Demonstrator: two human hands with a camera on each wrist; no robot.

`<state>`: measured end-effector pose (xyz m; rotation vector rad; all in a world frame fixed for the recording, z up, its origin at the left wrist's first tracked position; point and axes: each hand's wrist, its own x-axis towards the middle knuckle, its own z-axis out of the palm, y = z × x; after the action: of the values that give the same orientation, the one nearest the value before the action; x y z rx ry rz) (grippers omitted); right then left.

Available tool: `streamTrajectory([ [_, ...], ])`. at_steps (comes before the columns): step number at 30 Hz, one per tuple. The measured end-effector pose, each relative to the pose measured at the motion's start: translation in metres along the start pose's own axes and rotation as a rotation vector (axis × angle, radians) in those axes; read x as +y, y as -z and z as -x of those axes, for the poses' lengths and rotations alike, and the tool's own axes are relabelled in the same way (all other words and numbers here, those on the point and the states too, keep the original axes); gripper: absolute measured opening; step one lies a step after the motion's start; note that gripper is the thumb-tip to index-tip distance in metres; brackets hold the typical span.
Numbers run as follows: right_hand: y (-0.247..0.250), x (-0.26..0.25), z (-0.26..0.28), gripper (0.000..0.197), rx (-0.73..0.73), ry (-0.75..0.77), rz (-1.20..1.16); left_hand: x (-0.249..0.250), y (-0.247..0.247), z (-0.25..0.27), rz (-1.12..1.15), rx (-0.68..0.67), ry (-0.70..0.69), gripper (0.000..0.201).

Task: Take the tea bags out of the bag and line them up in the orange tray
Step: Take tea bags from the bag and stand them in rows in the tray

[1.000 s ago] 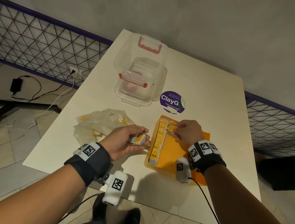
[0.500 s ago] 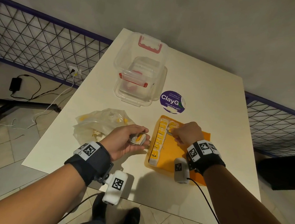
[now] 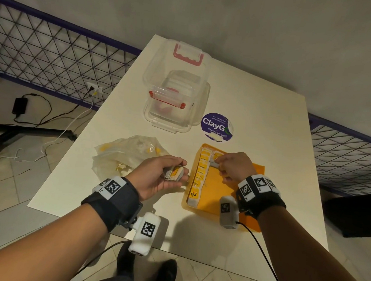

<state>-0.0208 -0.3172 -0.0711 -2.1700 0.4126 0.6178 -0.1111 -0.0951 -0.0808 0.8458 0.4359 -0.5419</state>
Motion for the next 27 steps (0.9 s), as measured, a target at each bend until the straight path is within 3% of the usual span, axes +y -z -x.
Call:
streamTrajectory([
  [2, 0.003, 0.0, -0.003, 0.026, -0.021, -0.031, -0.067, 0.0, 0.0, -0.001, 0.009, 0.001, 0.009, 0.028],
  [7, 0.014, 0.002, -0.003, 0.03, -0.069, -0.012, 0.108, 0.005, -0.005, -0.002, 0.051, 0.005, 0.053, 0.033],
  [15, 0.021, 0.01, 0.002, 0.037, -0.098, -0.069, 0.116, 0.006, -0.012, -0.003, 0.054, 0.003, 0.053, 0.031],
  [24, 0.014, 0.003, 0.005, 0.031, -0.154, 0.053, 0.284, 0.005, -0.013, -0.004, 0.046, 0.015, 0.058, 0.03],
  [27, 0.013, 0.002, 0.002, 0.032, -0.147, 0.027, 0.231, 0.005, -0.011, -0.003, 0.039, 0.023, 0.053, 0.03],
])
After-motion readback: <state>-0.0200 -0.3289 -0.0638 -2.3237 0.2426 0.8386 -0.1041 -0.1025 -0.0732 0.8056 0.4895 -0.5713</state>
